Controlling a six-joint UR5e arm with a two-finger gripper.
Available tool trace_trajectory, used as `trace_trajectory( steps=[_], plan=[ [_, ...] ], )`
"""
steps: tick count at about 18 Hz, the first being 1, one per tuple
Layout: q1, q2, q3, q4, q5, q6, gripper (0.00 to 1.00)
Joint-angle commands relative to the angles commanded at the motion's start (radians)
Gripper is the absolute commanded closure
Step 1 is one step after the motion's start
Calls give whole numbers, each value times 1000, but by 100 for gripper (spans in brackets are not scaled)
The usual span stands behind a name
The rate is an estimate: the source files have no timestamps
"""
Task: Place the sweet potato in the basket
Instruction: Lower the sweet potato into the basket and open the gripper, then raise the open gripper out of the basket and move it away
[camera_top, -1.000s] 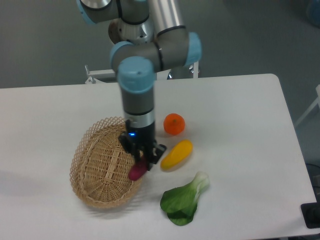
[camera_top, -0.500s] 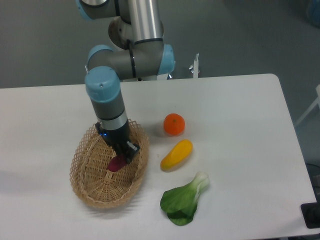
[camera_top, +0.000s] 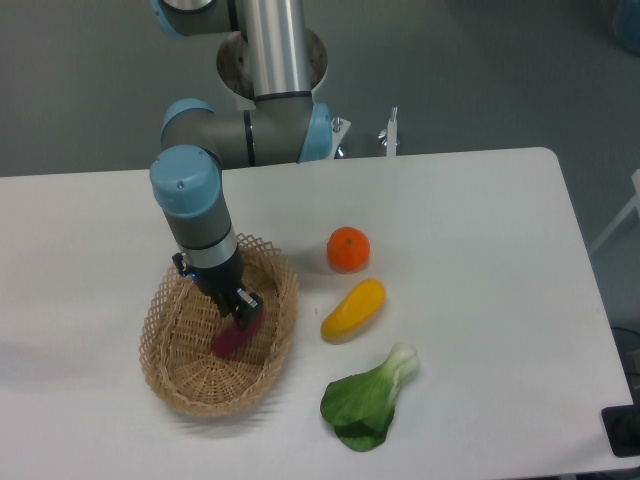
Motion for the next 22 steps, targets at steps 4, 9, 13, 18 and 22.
trace_trajectory(
  steps=[4,9,13,18,22],
  plan=[
    [2,5,44,0,0,0,0],
    [11,9,117,-3,3,-9,0],
    [80,37,149,-5,-2,-52,0],
    [156,45,167,-8,0,-2,0],
    [241,84,178,-14,-2,107,0]
  ],
)
